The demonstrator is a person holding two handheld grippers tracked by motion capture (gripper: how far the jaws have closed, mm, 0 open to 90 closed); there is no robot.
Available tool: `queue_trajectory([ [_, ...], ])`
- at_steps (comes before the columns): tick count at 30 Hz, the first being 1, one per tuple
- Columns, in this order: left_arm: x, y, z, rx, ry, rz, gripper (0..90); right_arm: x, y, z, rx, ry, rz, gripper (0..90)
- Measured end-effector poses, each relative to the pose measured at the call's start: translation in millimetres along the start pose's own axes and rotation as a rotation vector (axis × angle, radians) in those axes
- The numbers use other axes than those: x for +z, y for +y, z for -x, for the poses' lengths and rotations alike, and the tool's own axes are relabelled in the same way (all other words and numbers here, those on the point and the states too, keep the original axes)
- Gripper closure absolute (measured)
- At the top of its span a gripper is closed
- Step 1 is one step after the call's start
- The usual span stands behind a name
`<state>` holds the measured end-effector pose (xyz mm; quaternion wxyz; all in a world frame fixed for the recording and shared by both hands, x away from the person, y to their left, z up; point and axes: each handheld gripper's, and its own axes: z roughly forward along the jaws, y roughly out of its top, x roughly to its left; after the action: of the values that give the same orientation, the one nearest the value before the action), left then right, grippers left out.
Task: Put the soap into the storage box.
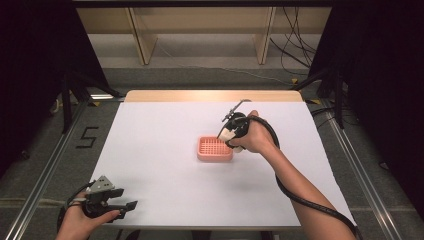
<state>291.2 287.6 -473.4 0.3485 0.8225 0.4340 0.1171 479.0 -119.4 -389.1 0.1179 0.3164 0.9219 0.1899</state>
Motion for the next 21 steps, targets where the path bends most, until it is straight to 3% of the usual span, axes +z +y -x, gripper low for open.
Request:
queue_trajectory([
  [1,-1.8,0.3,-2.0,0.029,-0.004,-0.022,29.5,0.9,1.2,0.6,-0.013,0.002,0.001,50.6],
  [7,-0.4,-0.2,-0.5,0.001,0.002,-0.003,29.5,3.4,6.2,-0.6,-0.034,0.003,-0.007,50.5],
  [11,-0.8,-0.3,-1.0,0.004,0.002,-0.003,29.5,4.4,8.9,-1.4,-0.019,0.003,-0.011,50.5],
  [13,-1.9,-0.2,-2.0,0.018,-0.005,-0.012,29.5,5.3,10.4,-0.3,-0.035,0.005,-0.012,50.5],
  [21,-1.5,-0.6,-1.3,0.005,-0.003,-0.003,29.5,7.9,15.8,-2.0,-0.038,0.010,-0.021,50.5],
])
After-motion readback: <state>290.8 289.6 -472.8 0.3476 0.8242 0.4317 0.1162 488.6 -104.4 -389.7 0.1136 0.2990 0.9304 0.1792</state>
